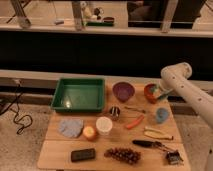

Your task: Wipe red bowl with sponge

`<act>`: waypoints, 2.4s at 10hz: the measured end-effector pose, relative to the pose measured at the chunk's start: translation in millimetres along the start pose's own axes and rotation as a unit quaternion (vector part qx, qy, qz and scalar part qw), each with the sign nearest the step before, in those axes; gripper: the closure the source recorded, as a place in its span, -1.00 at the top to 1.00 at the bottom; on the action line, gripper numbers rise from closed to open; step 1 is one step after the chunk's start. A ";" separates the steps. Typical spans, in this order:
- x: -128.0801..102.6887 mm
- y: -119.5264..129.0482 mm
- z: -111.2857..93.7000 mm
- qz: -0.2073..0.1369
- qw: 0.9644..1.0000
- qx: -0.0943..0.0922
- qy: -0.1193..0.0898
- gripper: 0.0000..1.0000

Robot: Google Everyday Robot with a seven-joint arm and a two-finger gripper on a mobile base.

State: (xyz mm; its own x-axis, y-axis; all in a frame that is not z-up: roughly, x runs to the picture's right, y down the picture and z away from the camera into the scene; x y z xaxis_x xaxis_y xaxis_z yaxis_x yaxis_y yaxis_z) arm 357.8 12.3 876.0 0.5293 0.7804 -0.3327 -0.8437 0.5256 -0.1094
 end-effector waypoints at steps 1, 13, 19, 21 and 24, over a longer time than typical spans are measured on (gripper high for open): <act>-2.4 -7.1 1.5 0.011 1.000 0.003 0.002 -1.00; -17.4 -8.6 12.1 0.027 1.000 -0.003 0.004 -1.00; 3.5 20.3 -3.8 -0.028 0.999 -0.031 -0.003 -1.00; 6.3 18.0 -6.2 -0.031 0.999 -0.025 0.001 -1.00; -6.2 -7.6 -2.2 0.005 1.000 -0.008 0.004 -1.00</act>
State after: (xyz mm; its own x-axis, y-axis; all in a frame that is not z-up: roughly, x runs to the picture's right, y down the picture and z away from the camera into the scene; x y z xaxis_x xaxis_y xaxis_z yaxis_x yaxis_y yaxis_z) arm 360.7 2.8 876.8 0.5201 0.7829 -0.3414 -0.8503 0.5123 -0.1206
